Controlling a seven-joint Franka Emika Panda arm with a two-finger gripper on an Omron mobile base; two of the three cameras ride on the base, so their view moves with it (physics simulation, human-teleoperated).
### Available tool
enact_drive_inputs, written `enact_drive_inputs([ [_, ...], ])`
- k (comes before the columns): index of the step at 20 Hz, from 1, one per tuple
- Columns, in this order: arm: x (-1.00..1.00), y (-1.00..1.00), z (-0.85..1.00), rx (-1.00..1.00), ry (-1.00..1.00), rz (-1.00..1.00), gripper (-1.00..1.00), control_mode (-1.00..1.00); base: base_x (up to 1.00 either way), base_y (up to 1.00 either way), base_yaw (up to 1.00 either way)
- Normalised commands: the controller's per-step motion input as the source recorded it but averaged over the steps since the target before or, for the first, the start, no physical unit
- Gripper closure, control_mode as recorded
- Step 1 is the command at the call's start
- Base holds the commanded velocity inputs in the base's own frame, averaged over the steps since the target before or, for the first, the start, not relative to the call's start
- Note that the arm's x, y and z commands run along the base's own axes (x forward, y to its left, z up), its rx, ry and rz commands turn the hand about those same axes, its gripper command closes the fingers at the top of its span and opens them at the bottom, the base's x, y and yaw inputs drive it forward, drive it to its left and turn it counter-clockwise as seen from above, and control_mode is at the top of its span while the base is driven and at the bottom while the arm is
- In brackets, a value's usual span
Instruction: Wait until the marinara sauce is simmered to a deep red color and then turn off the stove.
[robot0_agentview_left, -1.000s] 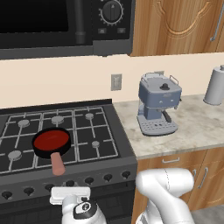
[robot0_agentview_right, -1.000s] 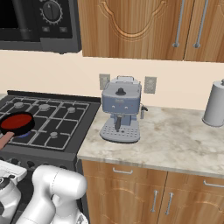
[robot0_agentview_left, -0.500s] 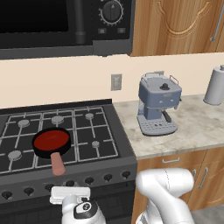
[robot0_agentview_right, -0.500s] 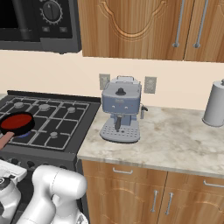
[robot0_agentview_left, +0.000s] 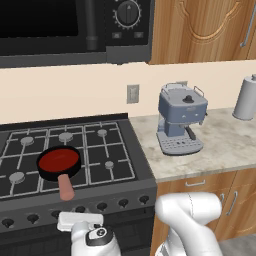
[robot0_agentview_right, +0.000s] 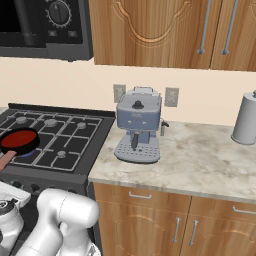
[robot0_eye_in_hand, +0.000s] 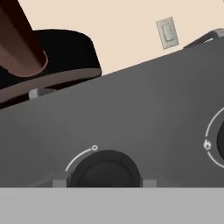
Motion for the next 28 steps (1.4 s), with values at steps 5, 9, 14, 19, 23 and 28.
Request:
enact_drive_inputs([
  [5,-0.02,0.0,0.0,0.17,0.17,-0.08,1.0,-1.0,0.0,0.0,0.0],
  [9,-0.03,0.0,-0.07,0.16,0.09,-0.07,1.0,-1.0,0.0,0.0,0.0],
  [14,0.0,0.0,-0.12,0.21,0.01,-0.06,1.0,-1.0,0.0,0.0,0.0],
  [19,-0.05,0.0,-0.19,0.26,0.0,-0.15,1.0,-1.0,0.0,0.0,0.0],
  [23,-0.15,0.0,-0.09,0.33,0.0,-0.15,1.0,-1.0,0.0,0.0,0.0],
  [28,-0.16,0.0,-0.04,0.37,0.0,-0.13,1.0,-1.0,0.0,0.0,0.0],
])
